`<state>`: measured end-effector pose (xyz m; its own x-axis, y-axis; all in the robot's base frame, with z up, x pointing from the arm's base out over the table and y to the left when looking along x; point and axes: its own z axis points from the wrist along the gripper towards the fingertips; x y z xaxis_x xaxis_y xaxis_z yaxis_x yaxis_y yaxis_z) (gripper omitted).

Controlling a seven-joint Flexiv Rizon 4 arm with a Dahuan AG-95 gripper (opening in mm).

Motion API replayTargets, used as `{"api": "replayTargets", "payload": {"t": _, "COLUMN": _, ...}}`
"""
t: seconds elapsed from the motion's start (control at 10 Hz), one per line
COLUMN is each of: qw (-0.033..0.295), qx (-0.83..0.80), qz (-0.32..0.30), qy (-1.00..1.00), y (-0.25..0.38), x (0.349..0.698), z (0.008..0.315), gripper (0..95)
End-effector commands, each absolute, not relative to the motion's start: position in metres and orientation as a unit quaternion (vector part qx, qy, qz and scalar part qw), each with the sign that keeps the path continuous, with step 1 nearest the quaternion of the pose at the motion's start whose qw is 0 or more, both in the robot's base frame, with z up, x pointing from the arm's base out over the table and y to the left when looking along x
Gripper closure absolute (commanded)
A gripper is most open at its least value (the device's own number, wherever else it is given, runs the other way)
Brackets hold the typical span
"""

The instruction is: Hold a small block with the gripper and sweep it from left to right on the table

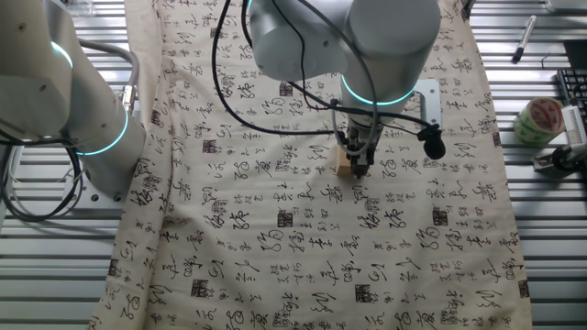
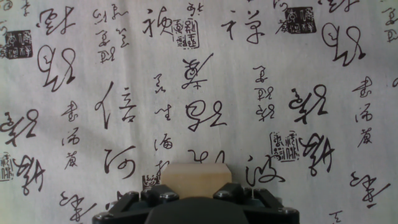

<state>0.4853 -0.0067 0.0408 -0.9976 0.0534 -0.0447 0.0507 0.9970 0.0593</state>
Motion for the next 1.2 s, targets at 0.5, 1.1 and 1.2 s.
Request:
{"api": "replayTargets", "payload": {"t": 0.5, "qw": 0.026, "qx": -0.003, "qz": 0.022, "qy": 0.999, "y": -0.0061, "x": 0.4855, "z": 0.0266, "gripper": 95.0}}
{"api": "replayTargets", "payload": {"t": 1.1, "qw": 0.030, "qx": -0.069, "qz": 0.019, "qy": 0.997, "y": -0.0061, "x": 0.4855, "z": 0.0266, "gripper": 95.0}}
{"api": "replayTargets", "payload": {"t": 1.2, "qw": 0.026, "qx": -0.085, "qz": 0.012, "qy": 0.996, "y": -0.0061, "x": 0.4855, "z": 0.0266, "gripper": 95.0}}
